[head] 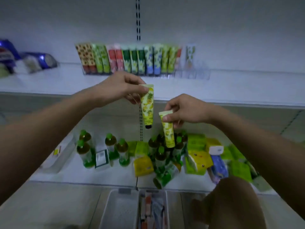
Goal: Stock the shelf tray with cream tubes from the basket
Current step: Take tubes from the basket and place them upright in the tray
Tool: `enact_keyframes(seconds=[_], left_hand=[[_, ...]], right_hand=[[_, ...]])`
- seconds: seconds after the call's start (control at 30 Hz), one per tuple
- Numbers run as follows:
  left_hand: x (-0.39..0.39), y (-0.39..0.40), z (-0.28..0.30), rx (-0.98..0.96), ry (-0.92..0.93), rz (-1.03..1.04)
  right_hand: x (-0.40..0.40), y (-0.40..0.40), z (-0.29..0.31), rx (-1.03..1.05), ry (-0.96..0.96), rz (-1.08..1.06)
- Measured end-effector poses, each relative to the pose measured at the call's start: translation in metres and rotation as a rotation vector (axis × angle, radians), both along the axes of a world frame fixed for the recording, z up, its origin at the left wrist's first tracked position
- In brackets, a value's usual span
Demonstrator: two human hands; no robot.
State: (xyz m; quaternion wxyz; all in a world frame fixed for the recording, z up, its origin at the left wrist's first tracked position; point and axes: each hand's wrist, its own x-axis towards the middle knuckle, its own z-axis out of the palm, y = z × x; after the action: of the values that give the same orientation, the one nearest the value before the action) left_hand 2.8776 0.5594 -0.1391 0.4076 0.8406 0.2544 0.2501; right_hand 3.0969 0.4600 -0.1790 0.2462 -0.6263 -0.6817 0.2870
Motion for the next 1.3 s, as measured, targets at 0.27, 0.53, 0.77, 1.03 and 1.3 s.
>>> enact_keyframes(seconds=[0.27,0.53,0.77,1.03,1.3], left_hand=[[0.027,0.012,0.096,0.163,-0.029,0.042],[0.075,0.046,0.114,0.270,-0.106,0.186],[0.124,0.072,0.097,0.361,-0.109,0.299],[0.156,0.108,0.081,0.533,-0.057,0.418],[0.168,0.122,0.052,0.534,0.134,0.485]], right_hand=[[0.019,0.004,0.117,0.193,-0.114,-0.028],[0.050,0.034,0.158,0.339,-0.291,-0.175],[0.078,0.067,0.155,0.381,-0.394,-0.244],[0.098,0.096,0.139,0.397,-0.425,-0.271],[0.103,0.098,0.130,0.385,-0.449,-0.275]])
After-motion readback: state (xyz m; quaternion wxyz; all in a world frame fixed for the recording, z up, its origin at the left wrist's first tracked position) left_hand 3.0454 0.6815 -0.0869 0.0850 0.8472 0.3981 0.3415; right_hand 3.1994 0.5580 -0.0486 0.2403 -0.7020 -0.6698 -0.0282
